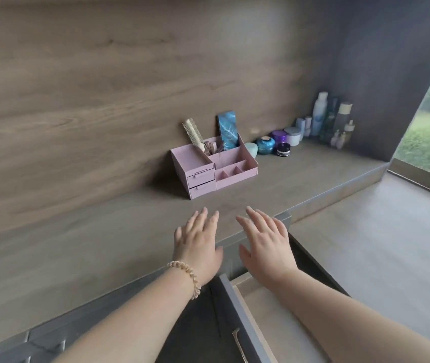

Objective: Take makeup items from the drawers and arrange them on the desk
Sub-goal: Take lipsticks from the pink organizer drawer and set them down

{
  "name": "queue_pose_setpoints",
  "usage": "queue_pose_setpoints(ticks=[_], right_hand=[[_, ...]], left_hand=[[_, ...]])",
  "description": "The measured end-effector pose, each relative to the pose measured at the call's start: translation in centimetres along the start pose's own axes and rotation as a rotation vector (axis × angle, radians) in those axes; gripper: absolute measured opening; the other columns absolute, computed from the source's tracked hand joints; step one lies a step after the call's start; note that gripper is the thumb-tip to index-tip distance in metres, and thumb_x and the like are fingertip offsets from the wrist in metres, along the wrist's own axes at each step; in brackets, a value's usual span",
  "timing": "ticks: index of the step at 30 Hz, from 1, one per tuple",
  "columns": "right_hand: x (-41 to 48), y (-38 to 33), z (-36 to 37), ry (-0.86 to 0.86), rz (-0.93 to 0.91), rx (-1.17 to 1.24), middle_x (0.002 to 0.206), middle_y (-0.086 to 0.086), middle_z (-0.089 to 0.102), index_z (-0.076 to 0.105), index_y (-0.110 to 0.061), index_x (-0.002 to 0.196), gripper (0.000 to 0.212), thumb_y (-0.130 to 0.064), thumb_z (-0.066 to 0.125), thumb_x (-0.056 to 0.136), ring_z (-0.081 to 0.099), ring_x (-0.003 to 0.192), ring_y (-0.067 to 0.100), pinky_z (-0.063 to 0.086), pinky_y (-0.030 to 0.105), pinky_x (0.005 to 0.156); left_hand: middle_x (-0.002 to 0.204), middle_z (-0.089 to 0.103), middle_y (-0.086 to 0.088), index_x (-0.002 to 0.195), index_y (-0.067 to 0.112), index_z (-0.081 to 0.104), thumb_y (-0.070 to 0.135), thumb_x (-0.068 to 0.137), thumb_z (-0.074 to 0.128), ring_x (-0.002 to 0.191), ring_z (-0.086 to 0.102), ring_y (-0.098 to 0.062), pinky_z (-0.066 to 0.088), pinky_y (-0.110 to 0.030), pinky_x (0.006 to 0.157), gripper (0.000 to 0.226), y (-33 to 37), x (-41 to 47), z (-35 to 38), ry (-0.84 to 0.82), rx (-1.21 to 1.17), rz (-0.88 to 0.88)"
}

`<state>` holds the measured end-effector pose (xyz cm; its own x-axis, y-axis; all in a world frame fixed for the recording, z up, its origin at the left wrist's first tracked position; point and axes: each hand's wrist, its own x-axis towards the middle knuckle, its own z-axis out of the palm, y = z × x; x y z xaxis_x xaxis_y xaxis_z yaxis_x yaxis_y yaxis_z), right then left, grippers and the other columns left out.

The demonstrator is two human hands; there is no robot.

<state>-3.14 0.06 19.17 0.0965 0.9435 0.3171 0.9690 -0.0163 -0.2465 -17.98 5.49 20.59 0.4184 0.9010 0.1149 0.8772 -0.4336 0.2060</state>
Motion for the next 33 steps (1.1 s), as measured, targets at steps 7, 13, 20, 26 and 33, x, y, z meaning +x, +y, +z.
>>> queue_pose_setpoints(ticks=[7,13,20,26,33], right_hand=[[10.2,0.5,5.3,-0.199,-0.145,-0.026,0.159,0.003,0.016,0.023,-0.023,0.147,0.065,-0.031,0.048,0.088,0.011,0.146,0.02,0.007,0.04,0.117],[15.0,-0.5,9.4,-0.306,-0.179,-0.063,0.16,0.001,0.01,0.016,-0.023,0.149,0.067,-0.03,0.045,0.089,0.004,0.146,0.019,0.005,0.043,0.117],[18.1,-0.4,12.6,-0.351,-0.159,-0.093,0.16,0.0,0.001,0.003,-0.023,0.15,0.07,-0.021,0.04,0.091,-0.003,0.147,0.019,0.002,0.046,0.116],[19.8,-0.3,14.1,-0.286,-0.176,-0.078,0.159,-0.001,0.011,0.007,-0.023,0.15,0.074,-0.021,0.045,0.086,0.005,0.146,0.02,0.005,0.045,0.116],[21.4,-0.7,16.0,0.023,-0.153,-0.093,0.103,0.003,0.063,0.06,-0.014,0.108,0.051,-0.012,0.067,0.057,0.059,0.099,0.03,0.041,0.054,0.098]], left_hand=[[0.16,0.004,0.004,0.149,0.03,0.008,0.035,0.089,0.048,0.147,0.002,-0.015,0.011,-0.042,0.117,0.072,-4.0,5.2,0.6,0.039,0.039,-0.166],[0.16,0.006,0.003,0.148,0.03,0.01,0.033,0.087,0.051,0.146,0.005,-0.015,0.014,-0.04,0.112,0.074,-7.4,9.5,1.9,0.07,0.117,-0.146],[0.157,0.021,-0.002,0.147,0.023,0.023,0.022,0.077,0.061,0.144,0.022,-0.021,0.028,-0.04,0.106,0.079,-10.6,16.2,2.3,0.202,0.22,0.023],[0.153,0.031,-0.001,0.144,0.023,0.027,0.016,0.071,0.065,0.136,0.036,-0.02,0.036,-0.039,0.097,0.082,-11.6,19.0,4.2,0.214,0.194,0.047],[0.154,0.025,0.0,0.14,0.031,0.015,0.009,0.055,0.064,0.131,0.02,-0.014,0.03,-0.043,0.099,0.1,-12.2,19.5,6.2,0.259,0.035,0.025]])
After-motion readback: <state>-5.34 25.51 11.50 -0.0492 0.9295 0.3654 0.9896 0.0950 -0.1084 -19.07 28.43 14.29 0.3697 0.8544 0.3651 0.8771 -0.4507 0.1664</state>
